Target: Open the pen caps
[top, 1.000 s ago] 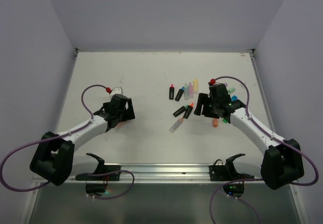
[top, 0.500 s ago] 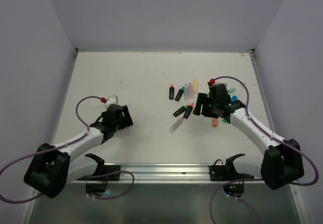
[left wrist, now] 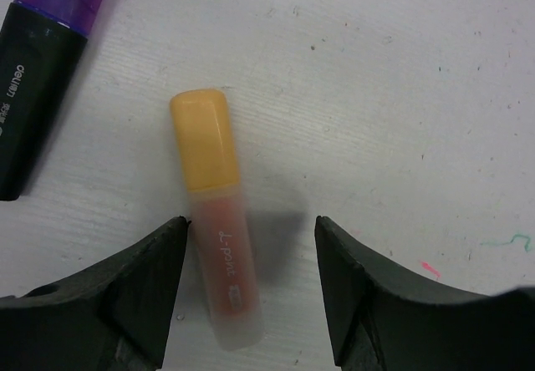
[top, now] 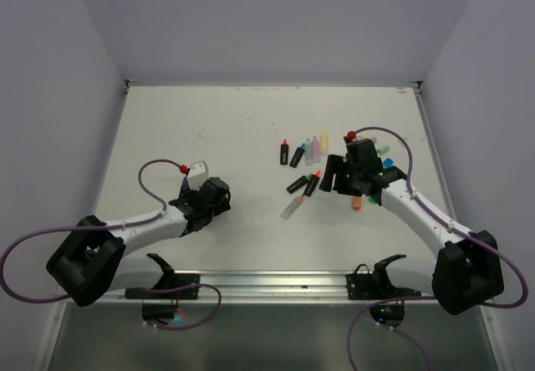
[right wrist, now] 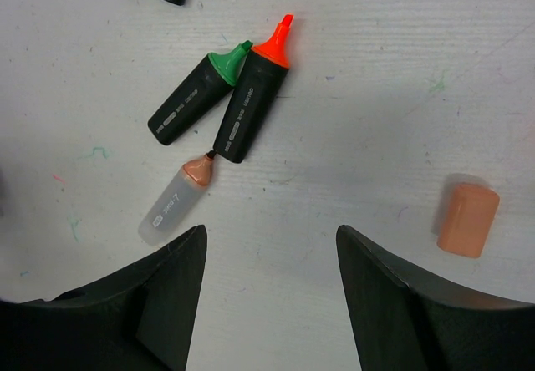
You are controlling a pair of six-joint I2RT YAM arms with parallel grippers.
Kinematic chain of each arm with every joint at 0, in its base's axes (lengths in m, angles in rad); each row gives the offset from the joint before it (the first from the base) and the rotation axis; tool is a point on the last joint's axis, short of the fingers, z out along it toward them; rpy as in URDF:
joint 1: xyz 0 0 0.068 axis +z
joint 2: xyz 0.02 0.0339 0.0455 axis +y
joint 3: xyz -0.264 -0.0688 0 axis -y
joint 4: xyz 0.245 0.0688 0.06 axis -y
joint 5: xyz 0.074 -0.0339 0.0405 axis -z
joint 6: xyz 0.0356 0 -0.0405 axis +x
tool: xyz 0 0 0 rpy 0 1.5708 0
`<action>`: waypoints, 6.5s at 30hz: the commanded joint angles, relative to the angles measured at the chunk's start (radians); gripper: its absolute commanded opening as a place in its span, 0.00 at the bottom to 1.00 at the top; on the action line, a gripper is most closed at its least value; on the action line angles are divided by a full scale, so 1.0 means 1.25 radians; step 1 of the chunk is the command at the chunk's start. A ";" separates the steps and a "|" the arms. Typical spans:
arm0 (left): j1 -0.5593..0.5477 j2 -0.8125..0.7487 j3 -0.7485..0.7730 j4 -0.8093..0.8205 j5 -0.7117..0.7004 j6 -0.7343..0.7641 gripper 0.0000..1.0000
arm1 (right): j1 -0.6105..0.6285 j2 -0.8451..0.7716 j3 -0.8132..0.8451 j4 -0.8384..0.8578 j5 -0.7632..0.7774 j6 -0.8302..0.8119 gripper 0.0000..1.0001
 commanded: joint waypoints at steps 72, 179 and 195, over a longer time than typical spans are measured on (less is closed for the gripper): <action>-0.250 -0.036 0.098 0.273 0.237 0.293 0.24 | 0.216 0.258 0.040 0.500 -0.396 0.214 0.00; 0.130 -0.112 0.066 -0.119 0.052 0.171 1.00 | -0.047 -0.046 -0.039 0.003 -0.037 0.006 0.54; 0.215 0.069 0.140 -0.226 -0.131 0.043 1.00 | -0.044 -0.008 -0.031 0.046 -0.127 -0.023 0.54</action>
